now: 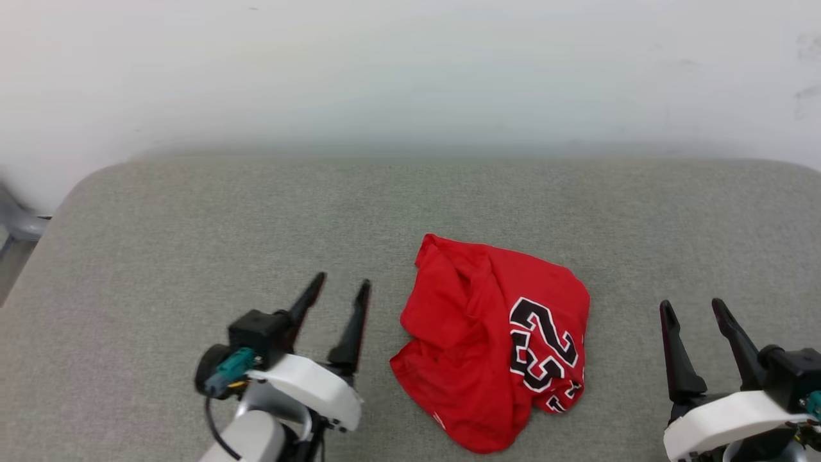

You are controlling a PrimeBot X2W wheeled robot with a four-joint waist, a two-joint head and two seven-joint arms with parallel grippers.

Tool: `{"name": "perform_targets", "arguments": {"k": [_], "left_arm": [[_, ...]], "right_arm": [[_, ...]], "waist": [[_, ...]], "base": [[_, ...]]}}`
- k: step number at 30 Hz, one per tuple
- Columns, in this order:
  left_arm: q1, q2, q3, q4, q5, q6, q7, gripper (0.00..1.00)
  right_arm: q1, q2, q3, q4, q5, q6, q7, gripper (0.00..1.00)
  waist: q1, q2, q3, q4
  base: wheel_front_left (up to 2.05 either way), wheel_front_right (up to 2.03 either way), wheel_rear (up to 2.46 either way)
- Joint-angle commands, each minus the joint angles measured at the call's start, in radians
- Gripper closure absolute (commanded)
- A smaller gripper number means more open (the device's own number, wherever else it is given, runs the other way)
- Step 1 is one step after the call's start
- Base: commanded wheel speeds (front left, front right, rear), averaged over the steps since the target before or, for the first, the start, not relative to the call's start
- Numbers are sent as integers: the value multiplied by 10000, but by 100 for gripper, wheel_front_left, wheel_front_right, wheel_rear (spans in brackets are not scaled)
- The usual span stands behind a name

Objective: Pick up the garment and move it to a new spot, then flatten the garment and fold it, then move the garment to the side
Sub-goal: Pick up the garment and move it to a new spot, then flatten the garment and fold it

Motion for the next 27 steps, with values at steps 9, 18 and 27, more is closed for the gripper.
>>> {"name": "perform_targets", "arguments": {"k": [9, 18, 27], "left_arm": [[996, 703, 1619, -972, 873, 480, -25, 0], [1807, 825, 2181, -1305, 1270, 435, -26, 0], [1987, 694, 2321, -1363, 1399, 356, -26, 0]], "right_arm": [[447, 5, -73, -214, 12, -3, 141, 0], [720, 3, -61, -298, 94, -3, 220, 0], [785, 3, -42, -344, 111, -3, 216, 0]], "waist": [[1, -1, -134, 267], [1, -1, -170, 93], [1, -1, -134, -75]], "base": [[0, 0, 0], [0, 0, 0], [0, 0, 0]]}}
